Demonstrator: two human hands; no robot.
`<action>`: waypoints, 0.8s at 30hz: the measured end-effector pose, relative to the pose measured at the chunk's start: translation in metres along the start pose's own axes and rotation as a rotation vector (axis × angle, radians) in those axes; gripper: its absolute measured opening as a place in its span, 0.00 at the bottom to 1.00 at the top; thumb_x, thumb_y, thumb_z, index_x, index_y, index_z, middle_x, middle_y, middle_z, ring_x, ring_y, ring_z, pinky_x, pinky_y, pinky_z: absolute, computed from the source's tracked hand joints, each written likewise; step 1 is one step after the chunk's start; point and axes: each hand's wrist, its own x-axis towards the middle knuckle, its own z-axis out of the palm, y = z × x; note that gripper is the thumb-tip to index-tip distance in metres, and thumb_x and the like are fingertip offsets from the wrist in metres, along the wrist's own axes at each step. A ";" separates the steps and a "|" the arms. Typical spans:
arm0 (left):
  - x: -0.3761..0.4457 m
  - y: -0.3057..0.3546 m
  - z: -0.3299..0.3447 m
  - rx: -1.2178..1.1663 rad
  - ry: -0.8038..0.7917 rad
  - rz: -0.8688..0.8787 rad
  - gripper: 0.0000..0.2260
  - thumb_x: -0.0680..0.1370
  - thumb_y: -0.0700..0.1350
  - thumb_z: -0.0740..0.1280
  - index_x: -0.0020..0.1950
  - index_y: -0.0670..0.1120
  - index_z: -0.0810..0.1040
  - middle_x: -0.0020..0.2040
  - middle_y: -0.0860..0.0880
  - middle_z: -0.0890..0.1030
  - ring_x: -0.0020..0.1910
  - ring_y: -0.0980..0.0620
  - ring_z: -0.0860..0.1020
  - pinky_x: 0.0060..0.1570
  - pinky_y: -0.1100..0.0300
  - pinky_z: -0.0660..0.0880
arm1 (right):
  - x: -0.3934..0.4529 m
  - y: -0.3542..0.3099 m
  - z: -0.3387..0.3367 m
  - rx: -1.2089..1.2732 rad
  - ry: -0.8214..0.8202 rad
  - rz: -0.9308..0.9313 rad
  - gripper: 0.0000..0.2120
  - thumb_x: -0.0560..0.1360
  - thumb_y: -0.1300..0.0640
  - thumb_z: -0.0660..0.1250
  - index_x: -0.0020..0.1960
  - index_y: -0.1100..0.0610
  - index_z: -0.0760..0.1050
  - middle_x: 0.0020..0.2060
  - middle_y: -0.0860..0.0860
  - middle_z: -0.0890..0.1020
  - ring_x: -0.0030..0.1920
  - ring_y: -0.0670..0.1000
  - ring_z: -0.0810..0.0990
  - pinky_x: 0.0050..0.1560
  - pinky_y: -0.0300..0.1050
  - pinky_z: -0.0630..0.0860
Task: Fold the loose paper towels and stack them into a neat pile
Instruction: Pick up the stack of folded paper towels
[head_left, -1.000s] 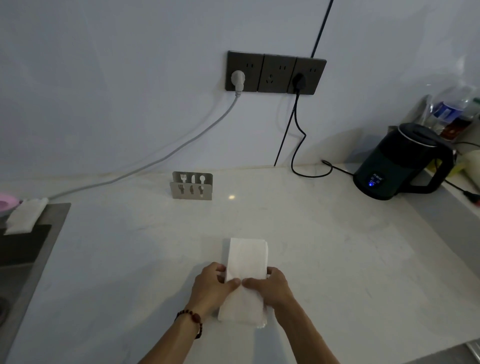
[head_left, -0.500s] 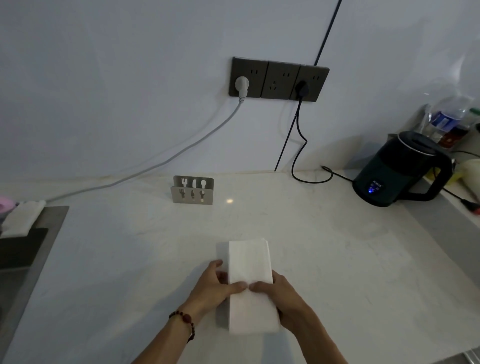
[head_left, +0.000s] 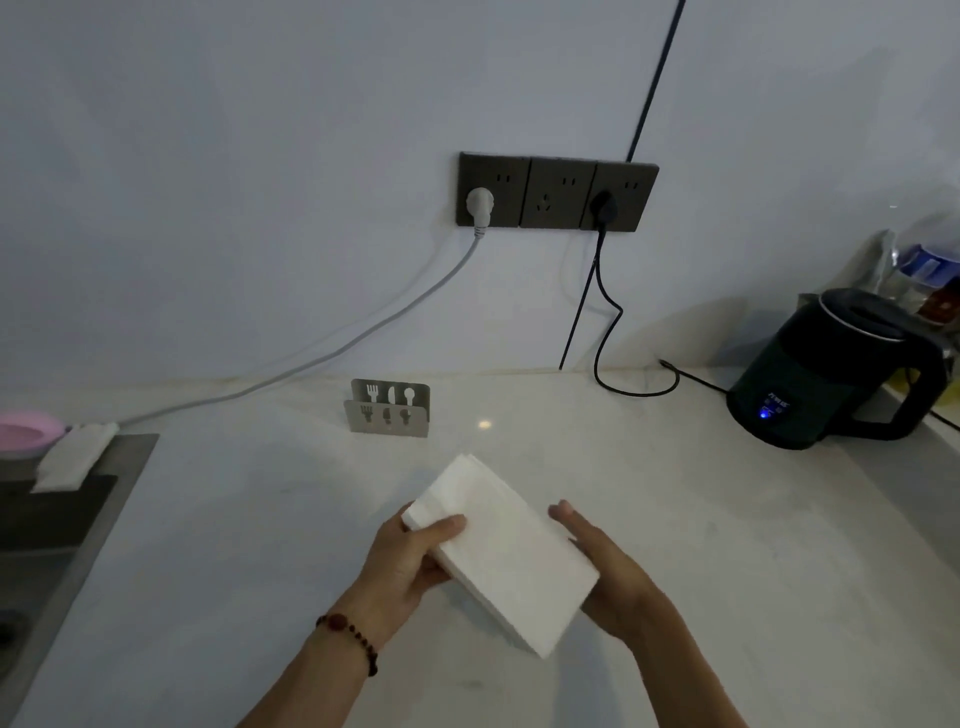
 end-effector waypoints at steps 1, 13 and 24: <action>0.001 0.002 0.004 -0.072 0.050 0.029 0.28 0.63 0.40 0.76 0.62 0.39 0.77 0.56 0.39 0.82 0.57 0.38 0.80 0.48 0.47 0.80 | 0.005 0.003 -0.007 0.123 0.052 0.024 0.31 0.66 0.34 0.67 0.59 0.55 0.76 0.49 0.57 0.83 0.48 0.58 0.81 0.47 0.51 0.76; -0.003 0.012 0.023 -0.161 0.403 0.218 0.18 0.69 0.34 0.75 0.57 0.42 0.79 0.53 0.42 0.83 0.52 0.43 0.81 0.44 0.52 0.80 | 0.034 0.000 0.013 0.268 -0.080 -0.109 0.30 0.67 0.48 0.76 0.66 0.57 0.73 0.56 0.57 0.83 0.55 0.59 0.81 0.50 0.54 0.77; 0.007 0.081 -0.031 0.110 0.074 0.058 0.32 0.57 0.39 0.78 0.61 0.38 0.77 0.54 0.40 0.83 0.53 0.39 0.82 0.43 0.50 0.81 | 0.079 -0.042 0.045 -0.243 -0.113 -0.230 0.37 0.57 0.56 0.81 0.63 0.47 0.71 0.53 0.51 0.83 0.51 0.57 0.82 0.38 0.47 0.77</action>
